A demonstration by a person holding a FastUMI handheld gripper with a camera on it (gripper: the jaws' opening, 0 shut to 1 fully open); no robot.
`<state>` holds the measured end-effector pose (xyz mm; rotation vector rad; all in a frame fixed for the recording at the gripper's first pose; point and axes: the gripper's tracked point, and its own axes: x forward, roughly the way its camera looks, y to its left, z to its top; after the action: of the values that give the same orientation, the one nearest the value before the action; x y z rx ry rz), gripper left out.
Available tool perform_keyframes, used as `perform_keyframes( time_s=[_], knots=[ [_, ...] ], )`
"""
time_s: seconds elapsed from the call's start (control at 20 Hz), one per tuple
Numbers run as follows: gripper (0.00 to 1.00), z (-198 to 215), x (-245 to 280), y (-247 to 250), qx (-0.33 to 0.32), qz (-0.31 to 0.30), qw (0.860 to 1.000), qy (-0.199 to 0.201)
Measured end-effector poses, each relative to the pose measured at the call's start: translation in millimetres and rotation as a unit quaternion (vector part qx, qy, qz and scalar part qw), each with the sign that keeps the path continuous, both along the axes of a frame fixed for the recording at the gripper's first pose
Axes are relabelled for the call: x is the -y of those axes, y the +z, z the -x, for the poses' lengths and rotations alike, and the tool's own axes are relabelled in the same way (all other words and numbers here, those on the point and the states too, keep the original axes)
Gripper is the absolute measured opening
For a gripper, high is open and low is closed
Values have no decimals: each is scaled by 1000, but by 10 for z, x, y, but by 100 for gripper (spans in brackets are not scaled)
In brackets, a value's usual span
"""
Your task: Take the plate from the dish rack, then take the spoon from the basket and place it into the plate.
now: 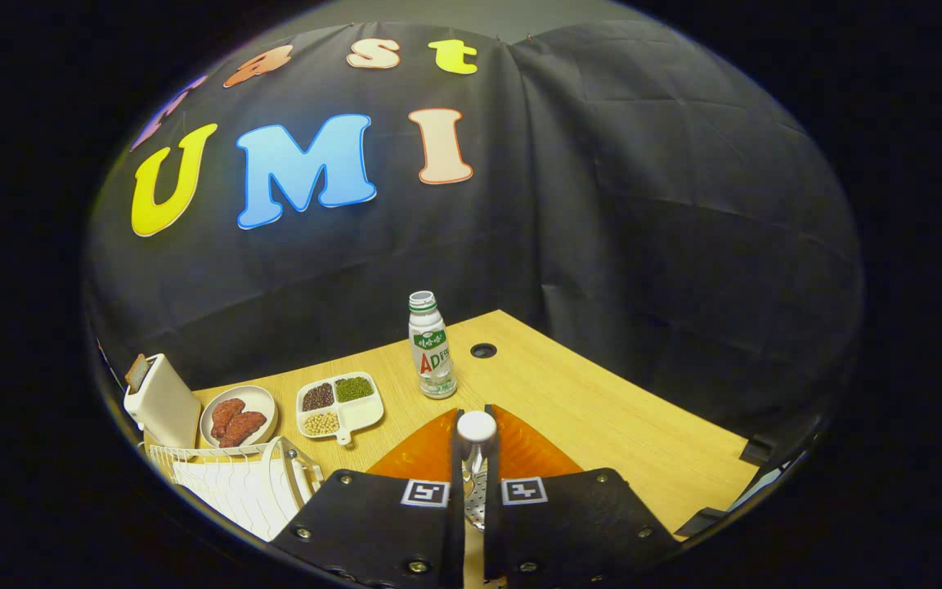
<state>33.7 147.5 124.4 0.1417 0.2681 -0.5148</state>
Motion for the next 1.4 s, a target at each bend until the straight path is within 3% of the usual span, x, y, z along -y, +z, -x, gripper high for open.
perform_keyframes(
  time_s=[0.25, 0.45, 0.75, 1.1, 1.4],
  knots=[
    [9, 244, -178, 405, 21, 37, 999, 9],
    [9, 506, -552, 558, 26, 55, 997, 40],
    [9, 877, -1386, 531, 7, 107, 986, 129],
    [9, 1286, -2530, 219, -8, 100, 961, 257],
    [9, 1516, -3085, -329, -47, 89, 943, 317]
  ],
)
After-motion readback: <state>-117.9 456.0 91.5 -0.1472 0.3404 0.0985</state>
